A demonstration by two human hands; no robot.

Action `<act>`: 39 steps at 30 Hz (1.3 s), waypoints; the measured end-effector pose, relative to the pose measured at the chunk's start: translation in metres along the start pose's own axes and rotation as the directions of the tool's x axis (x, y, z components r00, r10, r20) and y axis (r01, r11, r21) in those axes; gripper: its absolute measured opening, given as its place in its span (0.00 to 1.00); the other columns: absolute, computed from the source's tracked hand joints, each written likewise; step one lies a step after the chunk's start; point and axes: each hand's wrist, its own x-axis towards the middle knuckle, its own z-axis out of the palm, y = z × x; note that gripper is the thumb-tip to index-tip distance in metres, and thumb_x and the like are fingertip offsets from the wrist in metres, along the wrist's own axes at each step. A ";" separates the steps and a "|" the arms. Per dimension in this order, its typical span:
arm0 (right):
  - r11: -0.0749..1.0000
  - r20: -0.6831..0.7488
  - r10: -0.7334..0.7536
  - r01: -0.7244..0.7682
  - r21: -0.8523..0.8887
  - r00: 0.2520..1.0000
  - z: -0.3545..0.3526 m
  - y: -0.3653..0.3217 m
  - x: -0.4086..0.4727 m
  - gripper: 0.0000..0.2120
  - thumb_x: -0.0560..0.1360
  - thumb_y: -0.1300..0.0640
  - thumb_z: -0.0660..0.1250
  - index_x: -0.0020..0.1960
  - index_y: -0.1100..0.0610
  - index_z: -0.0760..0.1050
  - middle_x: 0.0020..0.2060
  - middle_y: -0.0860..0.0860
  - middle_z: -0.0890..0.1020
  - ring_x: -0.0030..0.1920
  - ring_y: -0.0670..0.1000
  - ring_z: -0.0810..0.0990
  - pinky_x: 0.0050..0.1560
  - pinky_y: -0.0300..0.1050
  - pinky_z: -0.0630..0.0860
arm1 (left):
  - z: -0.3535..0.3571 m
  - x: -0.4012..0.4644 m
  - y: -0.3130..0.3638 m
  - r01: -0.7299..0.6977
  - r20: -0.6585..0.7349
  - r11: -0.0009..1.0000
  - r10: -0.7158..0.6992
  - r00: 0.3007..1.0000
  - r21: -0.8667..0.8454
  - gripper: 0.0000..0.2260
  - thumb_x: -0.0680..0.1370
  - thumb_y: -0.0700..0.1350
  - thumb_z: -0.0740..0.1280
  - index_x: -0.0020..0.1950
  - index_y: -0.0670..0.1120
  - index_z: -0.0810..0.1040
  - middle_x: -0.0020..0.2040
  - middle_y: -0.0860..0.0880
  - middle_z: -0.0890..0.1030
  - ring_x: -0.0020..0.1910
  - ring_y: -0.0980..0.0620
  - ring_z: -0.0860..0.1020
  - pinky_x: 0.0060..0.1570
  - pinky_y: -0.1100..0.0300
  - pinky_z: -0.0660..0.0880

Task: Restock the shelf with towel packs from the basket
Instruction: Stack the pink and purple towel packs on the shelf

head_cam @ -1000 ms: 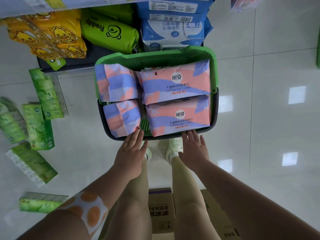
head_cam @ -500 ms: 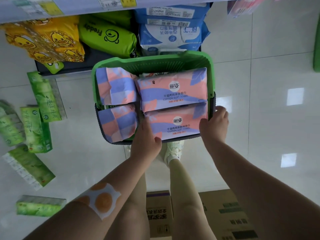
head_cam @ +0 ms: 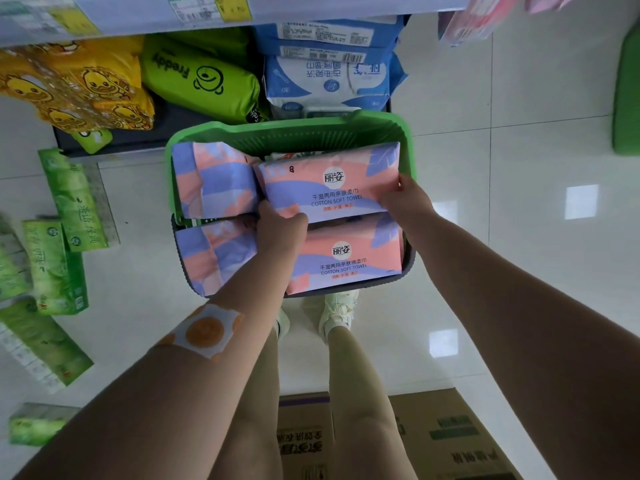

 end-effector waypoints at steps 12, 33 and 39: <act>0.980 -0.059 -0.059 0.069 0.184 0.996 -0.029 -0.015 -0.045 0.22 0.71 0.57 0.61 0.65 0.57 0.68 0.46 0.49 0.75 0.44 0.50 0.73 0.37 0.39 0.68 | -0.024 -0.047 0.014 -0.077 0.041 0.988 0.084 0.996 -0.135 0.23 0.72 0.37 0.64 0.66 0.46 0.64 0.53 0.47 0.74 0.50 0.43 0.76 0.54 0.47 0.76; 0.851 -0.315 -0.355 0.444 0.281 0.880 -0.141 -0.117 -0.247 0.20 0.74 0.65 0.59 0.64 0.53 0.68 0.39 0.46 0.74 0.35 0.43 0.70 0.29 0.34 0.68 | -0.155 -0.240 0.112 -0.511 -0.092 0.801 0.510 0.855 -0.312 0.18 0.74 0.36 0.63 0.58 0.55 0.68 0.45 0.56 0.78 0.34 0.67 0.75 0.32 0.70 0.70; 0.782 -0.358 -0.446 0.551 0.291 0.821 -0.164 -0.139 -0.298 0.19 0.72 0.68 0.58 0.56 0.48 0.67 0.39 0.41 0.74 0.39 0.44 0.71 0.39 0.39 0.68 | -0.196 -0.297 0.132 -0.607 -0.121 0.702 0.612 0.781 -0.372 0.20 0.72 0.38 0.65 0.59 0.58 0.69 0.52 0.56 0.79 0.48 0.58 0.77 0.45 0.57 0.72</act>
